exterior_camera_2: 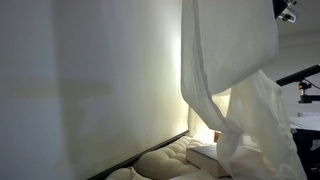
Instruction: Draw the curtain to the right
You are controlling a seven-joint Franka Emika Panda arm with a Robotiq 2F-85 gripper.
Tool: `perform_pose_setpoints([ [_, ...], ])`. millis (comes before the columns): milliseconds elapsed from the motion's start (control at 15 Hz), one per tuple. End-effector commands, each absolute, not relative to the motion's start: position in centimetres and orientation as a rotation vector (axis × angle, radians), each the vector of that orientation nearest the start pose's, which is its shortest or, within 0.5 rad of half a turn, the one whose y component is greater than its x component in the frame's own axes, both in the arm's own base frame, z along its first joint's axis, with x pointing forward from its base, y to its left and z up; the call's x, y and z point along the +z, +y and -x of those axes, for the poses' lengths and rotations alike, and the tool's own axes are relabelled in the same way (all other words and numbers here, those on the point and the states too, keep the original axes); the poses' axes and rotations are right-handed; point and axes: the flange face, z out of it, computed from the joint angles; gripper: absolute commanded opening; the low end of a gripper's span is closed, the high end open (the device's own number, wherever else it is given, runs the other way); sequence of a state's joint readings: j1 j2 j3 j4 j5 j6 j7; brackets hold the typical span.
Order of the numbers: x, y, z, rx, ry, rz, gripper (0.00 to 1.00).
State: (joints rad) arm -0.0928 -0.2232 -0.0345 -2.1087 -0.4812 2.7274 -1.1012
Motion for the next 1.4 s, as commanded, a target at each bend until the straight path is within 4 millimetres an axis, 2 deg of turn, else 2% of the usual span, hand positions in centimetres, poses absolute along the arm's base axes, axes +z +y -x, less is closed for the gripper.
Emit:
perform_pose_setpoints([
  [0, 67.6, -5.0, -55.6, 0.689, 1.252, -1.739, 0.0],
  [200, 73.1, -5.3, -55.1, 0.79, 1.117, -1.708, 0.0],
  [333, 76.7, -6.3, -54.5, 0.862, 1.017, -1.715, 0.0],
  [467, 79.5, -7.5, -54.1, 0.929, 0.92, -1.704, 0.0],
  [600, 81.2, -8.2, -54.1, 0.972, 0.862, -1.693, 0.0],
  [733, 80.8, -8.5, -55.0, 0.966, 0.867, -1.707, 0.0],
  [867, 78.4, -8.0, -56.1, 0.934, 0.927, -1.771, 0.0],
  [933, 79.5, -8.3, -54.8, 0.937, 0.9, -1.751, 0.02],
  [1067, 77.9, -8.1, -56.1, 0.93, 0.92, -1.778, 0.02],
  [1333, 76.9, -8.2, -57.1, 0.901, 0.933, -1.784, 0.0],
])
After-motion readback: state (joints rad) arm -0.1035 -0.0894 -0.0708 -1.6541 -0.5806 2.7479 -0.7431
